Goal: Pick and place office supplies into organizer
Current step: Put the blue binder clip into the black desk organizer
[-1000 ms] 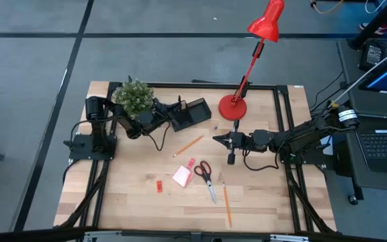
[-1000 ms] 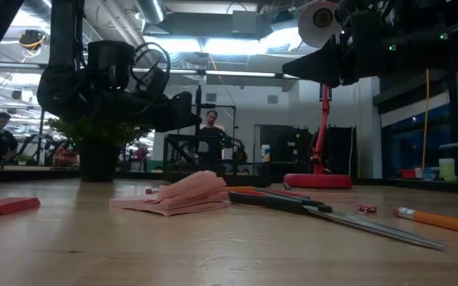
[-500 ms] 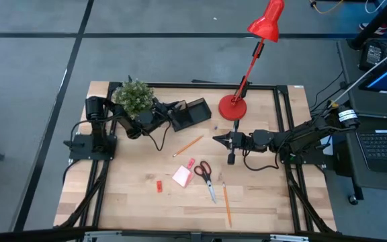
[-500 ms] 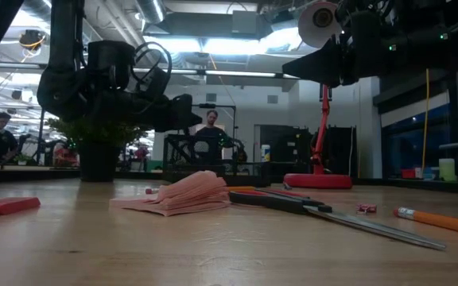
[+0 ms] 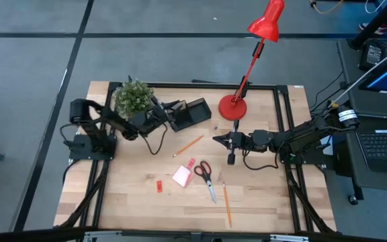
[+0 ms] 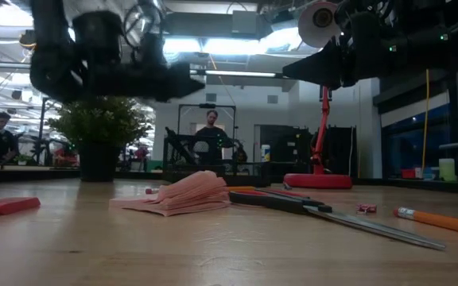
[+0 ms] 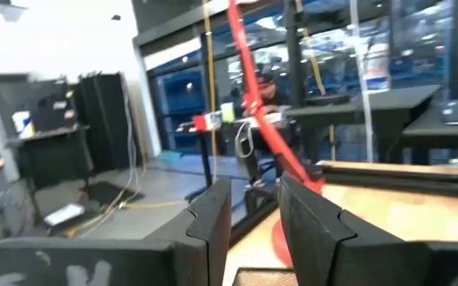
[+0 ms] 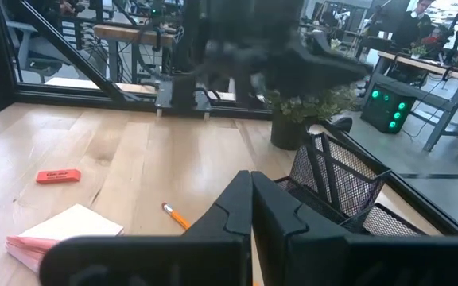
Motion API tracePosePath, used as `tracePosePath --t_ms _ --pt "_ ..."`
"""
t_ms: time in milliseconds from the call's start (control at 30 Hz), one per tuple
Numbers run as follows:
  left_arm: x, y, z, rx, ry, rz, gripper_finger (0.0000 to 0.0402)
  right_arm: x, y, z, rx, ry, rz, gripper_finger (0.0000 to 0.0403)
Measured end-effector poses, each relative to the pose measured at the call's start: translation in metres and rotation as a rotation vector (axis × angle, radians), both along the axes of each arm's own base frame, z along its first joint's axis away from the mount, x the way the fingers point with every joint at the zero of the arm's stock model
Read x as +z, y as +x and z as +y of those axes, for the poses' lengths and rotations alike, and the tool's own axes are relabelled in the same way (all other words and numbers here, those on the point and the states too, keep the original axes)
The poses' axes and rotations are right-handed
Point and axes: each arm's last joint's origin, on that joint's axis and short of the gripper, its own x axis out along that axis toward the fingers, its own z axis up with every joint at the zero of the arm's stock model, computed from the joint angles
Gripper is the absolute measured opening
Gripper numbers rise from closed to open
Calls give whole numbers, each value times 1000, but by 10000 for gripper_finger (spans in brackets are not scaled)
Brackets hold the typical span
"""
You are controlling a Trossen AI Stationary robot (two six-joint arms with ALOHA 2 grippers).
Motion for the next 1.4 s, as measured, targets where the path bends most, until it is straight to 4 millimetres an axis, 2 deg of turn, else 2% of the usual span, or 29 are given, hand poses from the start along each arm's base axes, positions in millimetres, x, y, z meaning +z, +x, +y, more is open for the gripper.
tracePosePath --t_ms 233,433,600,833,1167,1267,1400 --pt "21 -4 -34 -127 8 81 71 0 0 0 0 2 0 8" --pt "28 -12 -65 -252 -18 202 35 1 0 0 -19 40 -14 8" --pt "36 -24 -80 -314 -53 235 6 0 0 -2 -38 48 -9 8" --pt "41 -40 -84 -342 -122 253 2 -2 0 -2 -41 76 1 8" --pt "20 -80 -78 -347 -176 151 1 -4 -1 -3 -72 109 19 9" --pt "14 -88 -76 -344 -199 129 2 -5 0 -9 -110 154 19 25" --pt "13 -93 -75 -333 -201 116 1 -3 9 -15 -158 195 107 65"
